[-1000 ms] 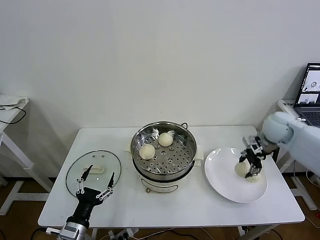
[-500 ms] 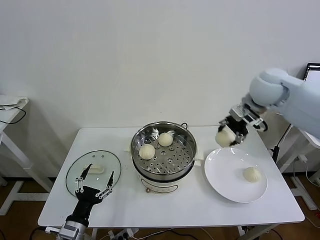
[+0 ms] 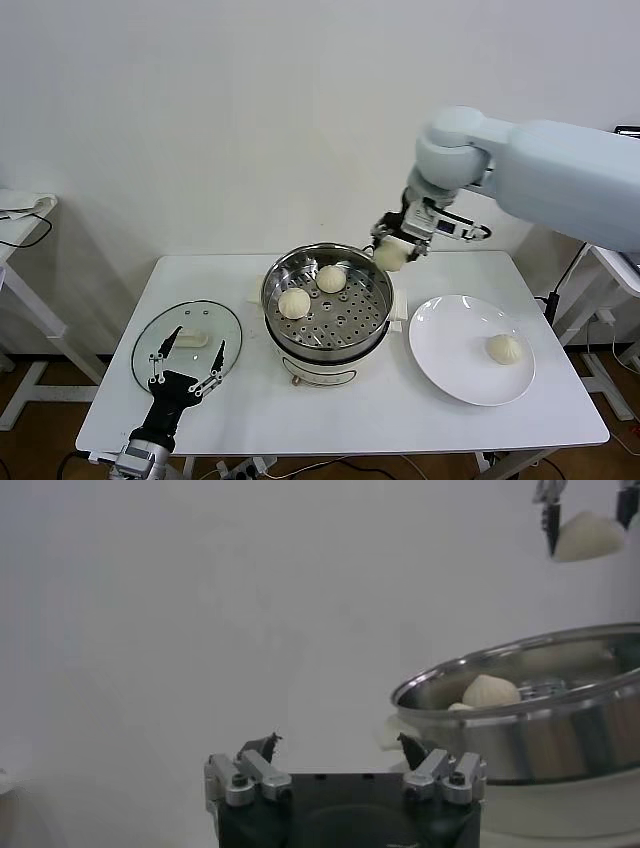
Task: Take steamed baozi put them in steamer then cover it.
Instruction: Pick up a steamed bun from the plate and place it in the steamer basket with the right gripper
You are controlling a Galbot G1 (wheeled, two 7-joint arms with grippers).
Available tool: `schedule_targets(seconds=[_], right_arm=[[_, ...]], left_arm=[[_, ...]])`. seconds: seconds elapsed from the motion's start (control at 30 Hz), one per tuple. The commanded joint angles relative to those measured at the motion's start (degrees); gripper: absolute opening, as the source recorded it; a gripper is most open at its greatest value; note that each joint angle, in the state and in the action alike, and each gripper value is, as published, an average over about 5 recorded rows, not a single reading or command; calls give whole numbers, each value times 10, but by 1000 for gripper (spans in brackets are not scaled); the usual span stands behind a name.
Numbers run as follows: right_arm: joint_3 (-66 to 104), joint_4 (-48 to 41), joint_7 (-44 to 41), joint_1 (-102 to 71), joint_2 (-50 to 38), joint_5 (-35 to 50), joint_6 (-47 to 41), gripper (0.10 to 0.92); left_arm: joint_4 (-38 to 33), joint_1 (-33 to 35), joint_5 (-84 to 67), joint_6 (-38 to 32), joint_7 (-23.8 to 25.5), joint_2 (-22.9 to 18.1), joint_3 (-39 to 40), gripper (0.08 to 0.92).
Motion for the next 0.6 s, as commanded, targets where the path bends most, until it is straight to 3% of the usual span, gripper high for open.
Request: schedule_targets(seconds=[0.03,0.6], right_arm=[[-15,-32,37,-32,76,-51,79,662],[-23,-25,39,-69,112,-3,69,662]], left_arm=[[4,-2,-1,-1,1,0,-1,823],[16,-8,-8,-1,3,4,-7,823]])
